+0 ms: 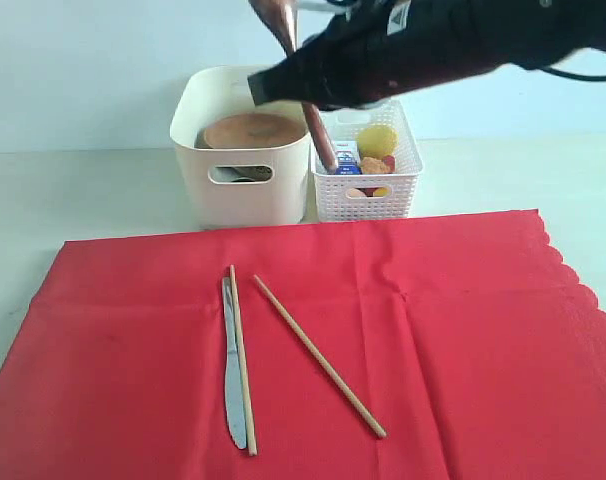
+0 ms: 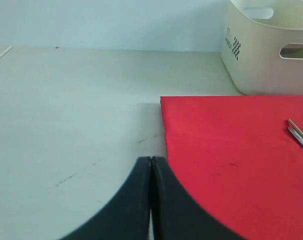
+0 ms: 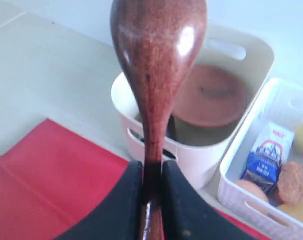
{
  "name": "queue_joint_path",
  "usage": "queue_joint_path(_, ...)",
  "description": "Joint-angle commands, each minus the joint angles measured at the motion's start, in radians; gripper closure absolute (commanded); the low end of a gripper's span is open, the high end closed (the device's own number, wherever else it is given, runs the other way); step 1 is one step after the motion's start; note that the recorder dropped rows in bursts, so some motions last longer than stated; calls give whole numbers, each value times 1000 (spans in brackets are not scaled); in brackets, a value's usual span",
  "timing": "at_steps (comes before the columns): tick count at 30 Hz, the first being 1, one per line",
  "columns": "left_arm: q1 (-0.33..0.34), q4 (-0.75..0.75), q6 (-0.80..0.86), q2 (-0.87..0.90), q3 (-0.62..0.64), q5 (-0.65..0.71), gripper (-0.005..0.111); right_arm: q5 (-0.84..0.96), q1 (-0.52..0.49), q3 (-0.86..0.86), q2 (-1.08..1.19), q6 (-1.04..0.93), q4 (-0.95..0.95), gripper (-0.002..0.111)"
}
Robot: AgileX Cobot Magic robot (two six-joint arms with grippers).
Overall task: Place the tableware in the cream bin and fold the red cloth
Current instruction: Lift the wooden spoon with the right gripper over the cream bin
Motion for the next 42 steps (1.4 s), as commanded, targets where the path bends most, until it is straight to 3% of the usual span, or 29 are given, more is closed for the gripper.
queue_joint_path(1,1,2,2,-7,0,-8,107,-20,-13,-120,63,-5,10,108)
queue_joint_path(10,1,2,2,-7,0,-8,107,-150,-13,-266,230,-71,10,108)
queue_joint_path(22,1,2,2,-7,0,-8,107,-617,-13,-272,427,-124,1,108)
queue_joint_path(42,1,2,2,-7,0,-8,107,-711,-78,-371,657,-228,117,108)
